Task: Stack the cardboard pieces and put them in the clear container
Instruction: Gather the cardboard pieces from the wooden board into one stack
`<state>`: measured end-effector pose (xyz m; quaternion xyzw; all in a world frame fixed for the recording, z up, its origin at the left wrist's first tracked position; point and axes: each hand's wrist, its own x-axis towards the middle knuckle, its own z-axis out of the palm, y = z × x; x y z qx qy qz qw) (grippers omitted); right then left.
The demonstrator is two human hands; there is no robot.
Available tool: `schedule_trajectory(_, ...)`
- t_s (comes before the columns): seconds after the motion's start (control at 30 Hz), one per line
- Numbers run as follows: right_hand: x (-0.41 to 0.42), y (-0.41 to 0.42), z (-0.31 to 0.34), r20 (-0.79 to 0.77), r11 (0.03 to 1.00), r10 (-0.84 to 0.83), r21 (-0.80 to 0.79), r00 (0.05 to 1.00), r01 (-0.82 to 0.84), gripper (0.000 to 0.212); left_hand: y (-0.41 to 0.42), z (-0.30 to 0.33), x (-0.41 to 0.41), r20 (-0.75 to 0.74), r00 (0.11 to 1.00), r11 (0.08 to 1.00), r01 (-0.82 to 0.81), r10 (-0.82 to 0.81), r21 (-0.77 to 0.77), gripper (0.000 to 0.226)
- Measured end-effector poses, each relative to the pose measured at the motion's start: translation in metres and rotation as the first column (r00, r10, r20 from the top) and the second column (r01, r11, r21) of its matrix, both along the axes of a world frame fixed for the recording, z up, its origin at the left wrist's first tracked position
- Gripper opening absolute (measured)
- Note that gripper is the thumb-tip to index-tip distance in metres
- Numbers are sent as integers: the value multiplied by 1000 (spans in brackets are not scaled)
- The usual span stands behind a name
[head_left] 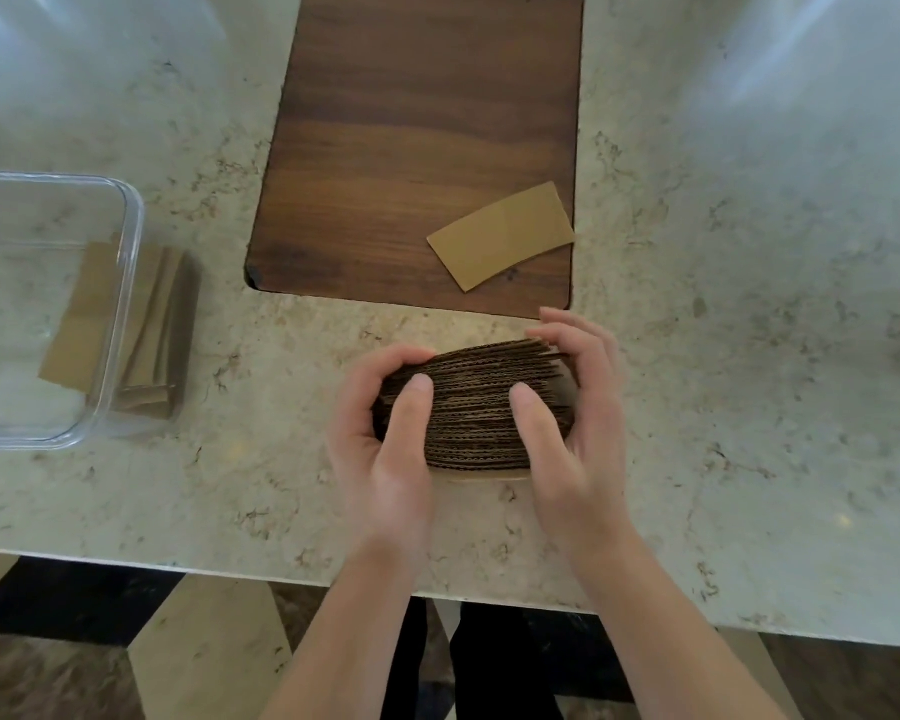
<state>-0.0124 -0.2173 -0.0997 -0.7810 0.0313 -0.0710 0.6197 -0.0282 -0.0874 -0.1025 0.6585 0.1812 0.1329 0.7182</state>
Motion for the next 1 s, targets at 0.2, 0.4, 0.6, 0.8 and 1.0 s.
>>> schedule_trajectory(0.2,-1,-2,-3,-9,994,34,105,999,-33,39,14,3,-8,53,996,996,74,-72,-53,43)
schedule_trajectory(0.4,-12,2,0,23,988,44,146,999,-47,39,7,4,-6,5,1000,998,18,-17,-62,35)
schedule_trajectory(0.6,1,13,4,-139,990,-126,48,982,133,20,1,2,4,-37,994,989,-97,102,115,20)
schedule_trajectory(0.8,8,11,13,-237,986,-126,-138,963,95,19,5,4,9,-105,990,983,-79,97,167,20)
schedule_trajectory(1.0,43,-13,29,-254,930,8,-355,967,-101,35,0,8,10,-132,985,981,-89,112,173,22)
